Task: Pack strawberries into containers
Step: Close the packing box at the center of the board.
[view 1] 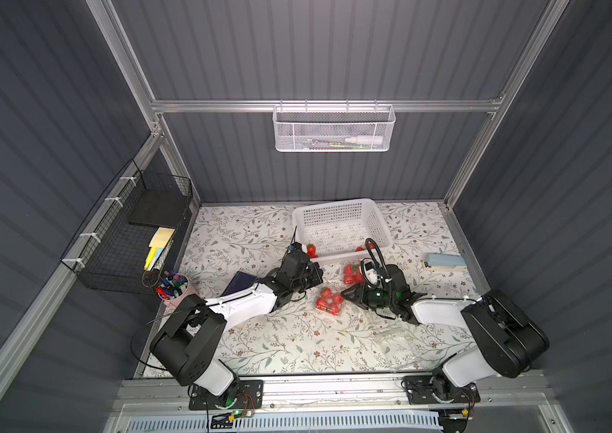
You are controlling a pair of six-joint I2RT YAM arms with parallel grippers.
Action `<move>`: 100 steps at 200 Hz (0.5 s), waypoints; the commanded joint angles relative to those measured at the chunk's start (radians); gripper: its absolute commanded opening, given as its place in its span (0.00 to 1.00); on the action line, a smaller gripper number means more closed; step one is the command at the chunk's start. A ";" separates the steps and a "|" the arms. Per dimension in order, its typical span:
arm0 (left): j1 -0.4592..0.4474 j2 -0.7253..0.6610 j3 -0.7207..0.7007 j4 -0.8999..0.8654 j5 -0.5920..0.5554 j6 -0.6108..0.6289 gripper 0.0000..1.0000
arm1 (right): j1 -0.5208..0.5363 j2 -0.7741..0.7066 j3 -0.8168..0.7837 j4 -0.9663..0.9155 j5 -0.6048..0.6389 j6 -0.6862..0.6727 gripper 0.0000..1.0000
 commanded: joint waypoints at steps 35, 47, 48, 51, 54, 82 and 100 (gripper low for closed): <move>0.006 -0.023 -0.054 -0.050 -0.018 0.017 0.00 | 0.010 0.126 0.121 -0.021 -0.053 -0.001 0.30; 0.006 -0.026 -0.058 -0.051 -0.023 0.017 0.00 | 0.010 0.110 0.123 -0.030 -0.045 -0.003 0.30; 0.006 -0.025 -0.058 -0.050 -0.023 0.017 0.00 | 0.010 0.107 0.123 -0.032 -0.043 -0.004 0.30; 0.005 -0.025 -0.059 -0.049 -0.023 0.017 0.00 | 0.009 0.097 0.122 -0.043 -0.039 -0.007 0.31; 0.006 -0.023 -0.058 -0.045 -0.023 0.017 0.00 | 0.010 0.086 0.121 -0.057 -0.034 -0.013 0.31; 0.008 0.013 -0.065 -0.026 -0.006 0.029 0.00 | 0.011 -0.042 0.116 -0.285 0.037 -0.096 0.33; 0.008 0.018 -0.067 -0.019 -0.003 0.033 0.00 | 0.011 -0.106 0.105 -0.404 0.097 -0.138 0.34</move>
